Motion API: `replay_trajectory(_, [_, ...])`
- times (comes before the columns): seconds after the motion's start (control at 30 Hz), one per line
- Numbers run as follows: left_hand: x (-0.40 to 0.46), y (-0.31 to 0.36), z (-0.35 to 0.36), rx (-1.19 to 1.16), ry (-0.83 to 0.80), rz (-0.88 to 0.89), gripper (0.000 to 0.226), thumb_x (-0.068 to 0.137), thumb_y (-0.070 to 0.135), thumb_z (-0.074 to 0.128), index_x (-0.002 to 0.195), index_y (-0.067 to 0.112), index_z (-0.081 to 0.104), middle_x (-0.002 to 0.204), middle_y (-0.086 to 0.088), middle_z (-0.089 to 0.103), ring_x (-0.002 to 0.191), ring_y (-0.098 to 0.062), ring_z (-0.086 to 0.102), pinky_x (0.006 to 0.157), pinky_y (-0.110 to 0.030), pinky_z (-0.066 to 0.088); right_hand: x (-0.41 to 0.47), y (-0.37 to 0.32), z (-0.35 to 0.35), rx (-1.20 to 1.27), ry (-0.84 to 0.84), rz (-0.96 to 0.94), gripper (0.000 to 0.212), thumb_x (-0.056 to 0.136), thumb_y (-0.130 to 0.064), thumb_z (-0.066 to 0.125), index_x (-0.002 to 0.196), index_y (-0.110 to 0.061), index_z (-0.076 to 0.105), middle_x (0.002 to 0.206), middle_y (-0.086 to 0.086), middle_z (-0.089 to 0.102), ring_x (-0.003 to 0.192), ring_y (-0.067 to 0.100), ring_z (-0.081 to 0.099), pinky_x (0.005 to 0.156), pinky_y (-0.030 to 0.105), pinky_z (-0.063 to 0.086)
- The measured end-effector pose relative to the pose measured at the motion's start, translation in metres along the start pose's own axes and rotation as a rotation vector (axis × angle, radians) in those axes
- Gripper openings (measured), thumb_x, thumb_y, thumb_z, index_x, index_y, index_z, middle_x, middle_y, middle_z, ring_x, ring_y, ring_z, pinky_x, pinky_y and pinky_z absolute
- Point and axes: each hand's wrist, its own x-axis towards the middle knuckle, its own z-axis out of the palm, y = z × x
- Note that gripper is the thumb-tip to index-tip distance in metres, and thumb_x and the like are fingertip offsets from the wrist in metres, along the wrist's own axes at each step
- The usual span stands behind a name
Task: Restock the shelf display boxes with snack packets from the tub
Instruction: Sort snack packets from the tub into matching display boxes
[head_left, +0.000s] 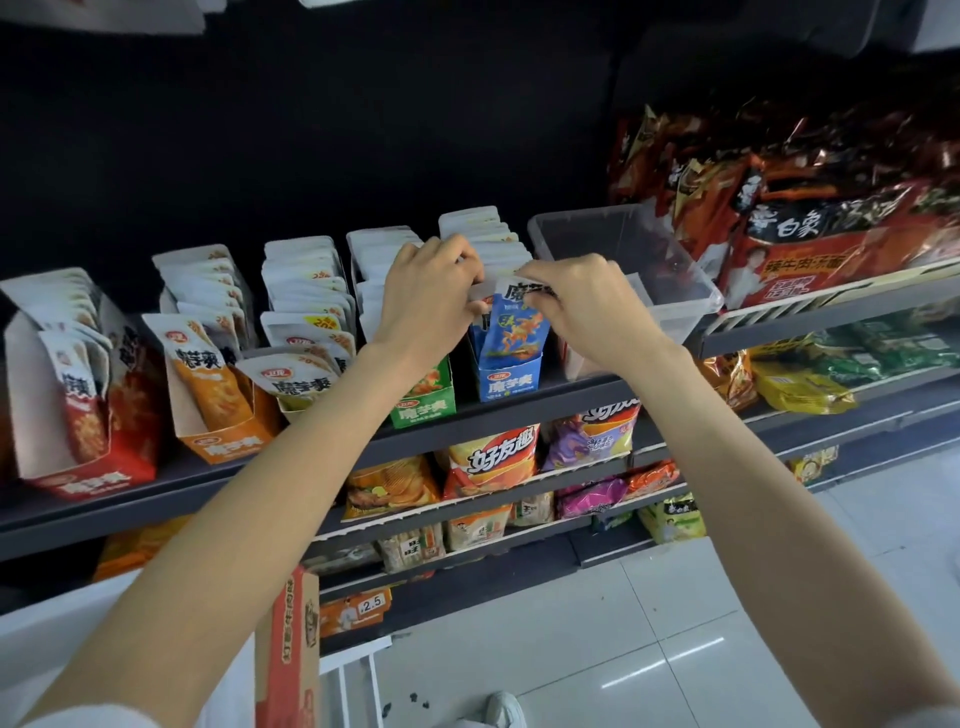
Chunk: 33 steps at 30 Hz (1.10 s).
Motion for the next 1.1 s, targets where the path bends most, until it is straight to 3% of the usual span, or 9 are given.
replay_trajectory(0.1, [-0.001,0.000,0.000,-0.001,-0.008,-0.002,0.021,0.080,0.021,0.071,0.097,0.009,0.067,0.105,-0.004,0.062,0.096,-0.025,0.057,0.084,-0.037,0.037,0.001,-0.010,0.002,-0.109,-0.020,-0.018,0.020,0.094,-0.009,0.050,0.110,-0.010,0.062,0.080,0.013,0.065,0.071,0.033,0.061,0.065,0.035,0.049])
replay_trajectory(0.23, [-0.001,0.000,-0.003,-0.022,-0.024,-0.005,0.022,0.079,0.014,0.070,0.100,0.008,0.067,0.108,-0.004,0.062,0.100,-0.026,0.055,0.086,-0.037,0.036,0.000,-0.014,0.009,-0.172,-0.105,-0.031,0.023,0.094,-0.009,0.050,0.113,-0.015,0.061,0.088,0.011,0.066,0.078,0.034,0.062,0.061,0.031,0.042])
replay_trajectory(0.53, [-0.001,-0.007,-0.005,-0.131,-0.012,-0.037,0.026,0.093,0.033,0.057,0.105,0.014,0.070,0.117,0.002,0.065,0.107,-0.022,0.054,0.092,-0.036,0.033,-0.004,-0.020,0.025,-0.193,-0.227,0.079,0.025,0.095,-0.017,0.053,0.118,-0.014,0.061,0.097,0.014,0.066,0.089,0.033,0.064,0.072,0.036,0.049])
replay_trajectory(0.6, [-0.003,-0.005,-0.010,-0.130,-0.012,-0.036,0.026,0.094,0.032,0.054,0.106,0.015,0.070,0.118,0.003,0.065,0.109,-0.021,0.053,0.093,-0.035,0.032,-0.012,-0.019,0.028,-0.108,-0.126,0.111,0.025,0.092,-0.019,0.058,0.116,-0.015,0.064,0.099,0.011,0.068,0.087,0.029,0.065,0.074,0.037,0.054])
replay_trajectory(0.67, [-0.008,-0.004,-0.015,-0.151,0.025,-0.036,0.024,0.095,0.030,0.054,0.108,0.017,0.068,0.117,0.002,0.065,0.112,-0.022,0.052,0.095,-0.036,0.032,-0.024,-0.019,0.027,0.014,0.105,0.150,0.026,0.087,-0.020,0.067,0.113,-0.015,0.067,0.101,0.005,0.070,0.077,0.020,0.066,0.069,0.035,0.056])
replay_trajectory(0.77, [-0.026,-0.003,-0.029,-0.251,0.207,-0.029,0.024,0.096,0.028,0.050,0.110,0.018,0.066,0.111,0.002,0.066,0.108,-0.019,0.056,0.091,-0.034,0.038,-0.049,-0.031,0.013,0.160,0.487,0.188,0.021,0.086,-0.020,0.069,0.106,-0.014,0.069,0.098,0.000,0.069,0.075,0.013,0.064,0.063,0.026,0.053])
replay_trajectory(0.87, [-0.064,-0.004,-0.046,-0.406,0.409,-0.015,0.024,0.096,0.023,0.049,0.110,0.014,0.066,0.099,0.002,0.068,0.095,-0.015,0.060,0.082,-0.031,0.044,-0.079,-0.063,0.009,0.382,0.622,0.238,0.014,0.088,-0.015,0.067,0.100,-0.010,0.070,0.095,0.001,0.068,0.082,0.010,0.063,0.068,0.018,0.053])
replay_trajectory(0.97, [-0.125,-0.017,-0.061,-0.524,0.480,-0.054,0.022,0.095,0.016,0.050,0.100,0.006,0.069,0.088,0.001,0.068,0.083,-0.014,0.061,0.075,-0.032,0.047,-0.097,-0.104,0.029,0.553,0.507,0.237,0.011,0.089,-0.014,0.067,0.099,-0.011,0.069,0.091,-0.005,0.067,0.082,0.002,0.062,0.070,0.011,0.049])
replay_trajectory(1.1, [-0.224,-0.056,-0.076,-0.508,0.385,-0.187,0.021,0.092,0.013,0.052,0.092,0.004,0.070,0.086,0.007,0.062,0.080,-0.007,0.058,0.075,-0.023,0.046,-0.105,-0.163,0.078,0.481,0.157,-0.028,0.013,0.089,-0.016,0.062,0.099,-0.013,0.070,0.095,-0.004,0.068,0.090,0.008,0.061,0.078,0.016,0.048])
